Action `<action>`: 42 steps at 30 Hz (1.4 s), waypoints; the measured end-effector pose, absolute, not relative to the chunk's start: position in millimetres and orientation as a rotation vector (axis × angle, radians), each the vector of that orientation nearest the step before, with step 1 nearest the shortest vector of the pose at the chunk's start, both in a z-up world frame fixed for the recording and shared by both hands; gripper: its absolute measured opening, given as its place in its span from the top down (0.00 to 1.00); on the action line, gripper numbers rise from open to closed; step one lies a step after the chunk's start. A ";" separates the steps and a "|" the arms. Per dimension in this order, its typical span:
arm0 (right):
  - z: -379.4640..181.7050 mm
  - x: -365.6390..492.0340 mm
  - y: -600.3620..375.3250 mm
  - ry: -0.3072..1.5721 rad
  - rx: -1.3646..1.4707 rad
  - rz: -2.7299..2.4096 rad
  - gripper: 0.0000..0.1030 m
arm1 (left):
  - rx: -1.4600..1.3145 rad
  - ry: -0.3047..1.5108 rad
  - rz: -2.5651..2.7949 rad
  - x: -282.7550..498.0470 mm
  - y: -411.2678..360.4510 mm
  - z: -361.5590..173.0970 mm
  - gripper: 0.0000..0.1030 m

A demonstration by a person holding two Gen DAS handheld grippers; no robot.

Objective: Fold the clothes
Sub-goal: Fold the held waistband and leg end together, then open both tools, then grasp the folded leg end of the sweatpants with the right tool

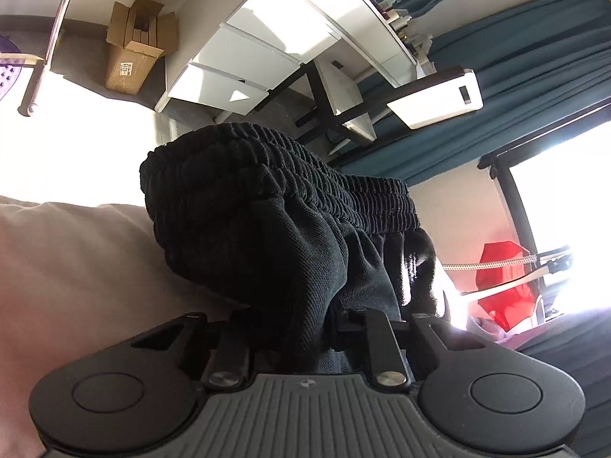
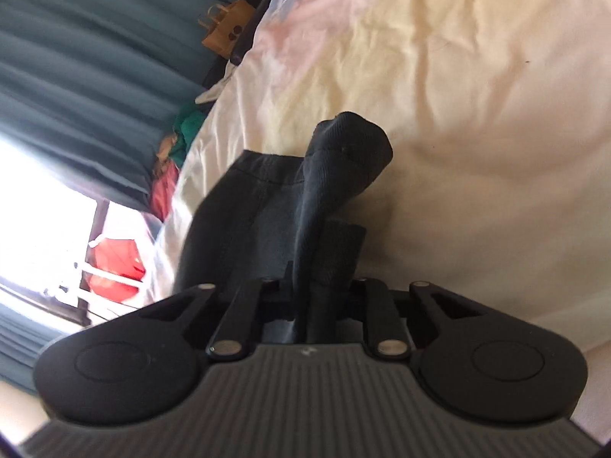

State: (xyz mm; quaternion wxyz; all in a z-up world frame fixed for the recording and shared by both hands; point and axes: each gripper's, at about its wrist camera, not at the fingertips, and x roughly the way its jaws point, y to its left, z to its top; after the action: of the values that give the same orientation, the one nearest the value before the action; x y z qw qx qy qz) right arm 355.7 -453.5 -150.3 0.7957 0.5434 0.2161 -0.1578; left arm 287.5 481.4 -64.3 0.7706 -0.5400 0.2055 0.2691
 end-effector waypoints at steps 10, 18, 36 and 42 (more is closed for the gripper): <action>-97.6 305.3 -459.3 0.456 1.136 -0.293 0.84 | -1.090 0.479 0.488 215.5 480.1 40.5 0.92; -104.5 208.4 -479.9 0.511 1.207 -0.297 0.84 | -1.084 0.571 0.480 94.0 479.5 56.4 0.92; -163.4 133.8 -502.4 0.600 1.527 -0.322 0.75 | -0.784 0.720 0.453 9.7 452.8 5.3 0.62; -143.1 93.3 -507.3 0.449 1.540 -0.434 0.37 | -0.569 0.786 0.384 -15.0 409.3 34.7 0.21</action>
State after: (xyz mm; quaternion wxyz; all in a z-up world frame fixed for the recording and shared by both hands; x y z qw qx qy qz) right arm 93.3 -507.3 -143.1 0.6743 0.6843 0.1997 -0.1928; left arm -15.0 409.3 34.7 0.8668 -0.2720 0.3755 0.1835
